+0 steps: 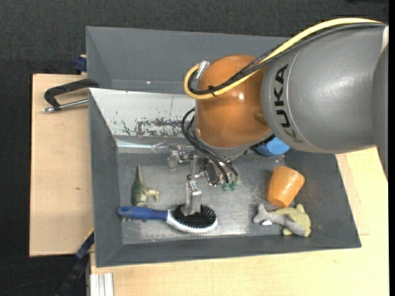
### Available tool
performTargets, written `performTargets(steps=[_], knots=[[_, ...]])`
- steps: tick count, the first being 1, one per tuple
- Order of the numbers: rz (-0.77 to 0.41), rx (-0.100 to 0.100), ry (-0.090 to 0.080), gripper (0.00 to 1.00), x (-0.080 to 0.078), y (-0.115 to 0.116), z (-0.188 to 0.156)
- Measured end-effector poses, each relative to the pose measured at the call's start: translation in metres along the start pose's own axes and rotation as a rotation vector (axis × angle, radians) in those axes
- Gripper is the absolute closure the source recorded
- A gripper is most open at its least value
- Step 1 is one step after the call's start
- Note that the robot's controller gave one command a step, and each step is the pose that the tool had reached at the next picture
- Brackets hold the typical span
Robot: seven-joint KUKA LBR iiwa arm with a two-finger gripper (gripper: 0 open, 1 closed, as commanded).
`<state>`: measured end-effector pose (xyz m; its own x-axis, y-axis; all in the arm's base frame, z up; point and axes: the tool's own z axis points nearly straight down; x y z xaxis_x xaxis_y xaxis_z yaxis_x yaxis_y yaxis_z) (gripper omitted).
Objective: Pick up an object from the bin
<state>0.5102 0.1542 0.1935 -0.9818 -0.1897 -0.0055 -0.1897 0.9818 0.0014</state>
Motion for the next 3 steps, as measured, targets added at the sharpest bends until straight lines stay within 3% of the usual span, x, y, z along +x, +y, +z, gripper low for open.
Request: performTargets(steps=[1,2,3], knots=[[-0.131,-0.001,0.017,0.00,0.016,-0.041,0.121],[-0.131,-0.001,0.000,1.00,0.012,-0.041,0.117],[-0.158,0.002,-0.010,1.00,0.010,-0.051,-0.168]])
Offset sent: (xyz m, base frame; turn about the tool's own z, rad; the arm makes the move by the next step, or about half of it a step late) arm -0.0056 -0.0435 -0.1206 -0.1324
